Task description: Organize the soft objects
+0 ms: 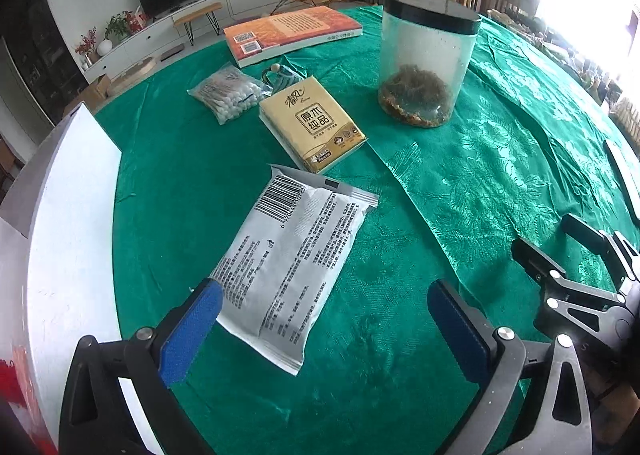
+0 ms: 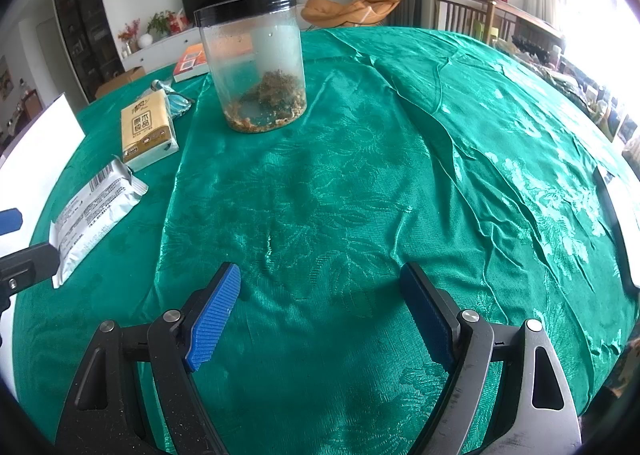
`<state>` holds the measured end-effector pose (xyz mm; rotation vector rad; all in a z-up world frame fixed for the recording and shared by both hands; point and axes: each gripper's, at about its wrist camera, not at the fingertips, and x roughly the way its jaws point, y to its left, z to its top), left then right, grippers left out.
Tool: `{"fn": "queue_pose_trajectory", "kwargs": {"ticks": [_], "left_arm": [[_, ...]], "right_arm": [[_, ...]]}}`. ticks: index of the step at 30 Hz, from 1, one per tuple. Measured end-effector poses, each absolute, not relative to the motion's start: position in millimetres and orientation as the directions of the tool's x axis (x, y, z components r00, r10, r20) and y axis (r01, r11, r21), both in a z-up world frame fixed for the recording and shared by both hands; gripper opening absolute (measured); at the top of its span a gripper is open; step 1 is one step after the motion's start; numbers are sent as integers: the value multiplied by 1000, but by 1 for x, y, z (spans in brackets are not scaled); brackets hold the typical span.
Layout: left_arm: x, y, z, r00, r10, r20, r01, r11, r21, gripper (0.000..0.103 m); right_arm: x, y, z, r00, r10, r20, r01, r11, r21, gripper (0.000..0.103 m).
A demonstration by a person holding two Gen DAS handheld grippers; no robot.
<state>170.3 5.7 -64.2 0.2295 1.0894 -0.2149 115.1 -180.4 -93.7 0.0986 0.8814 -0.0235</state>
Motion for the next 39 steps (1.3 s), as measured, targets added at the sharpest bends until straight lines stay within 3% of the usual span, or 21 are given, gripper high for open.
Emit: {"fn": "queue_pose_trajectory", "kwargs": {"ticks": [2, 6, 11, 14, 18, 19, 28, 39], "left_arm": [[185, 6, -73, 441, -8, -897, 271, 955, 124, 102], [199, 11, -83, 406, -36, -913, 273, 959, 83, 102], [197, 6, -92, 427, 16, -904, 303, 939, 160, 102], [194, 7, -92, 435, 3, -900, 297, 944, 147, 101], [185, 14, -86, 476, 26, -879, 252, 954, 165, 76], [183, 17, -85, 473, 14, -881, 246, 958, 148, 75], [141, 40, -79, 493, 46, -869, 99, 989, 109, 72], [123, 45, -78, 535, 41, -844, 53, 995, 81, 71]], "right_arm": [[115, -181, -94, 637, 23, -770, 61, 995, 80, 85], [115, -181, -95, 639, 27, -769, 60, 995, 84, 85], [115, -181, -95, 638, 26, -769, 59, 995, 83, 85], [115, -181, -95, 638, 26, -769, 59, 995, 83, 85], [115, -181, -95, 638, 26, -770, 59, 995, 83, 85], [114, -181, -95, 638, 26, -769, 59, 995, 83, 85], [115, -181, -95, 637, 25, -770, 59, 995, 80, 85], [115, -181, -94, 637, 25, -770, 58, 995, 81, 85]]}}
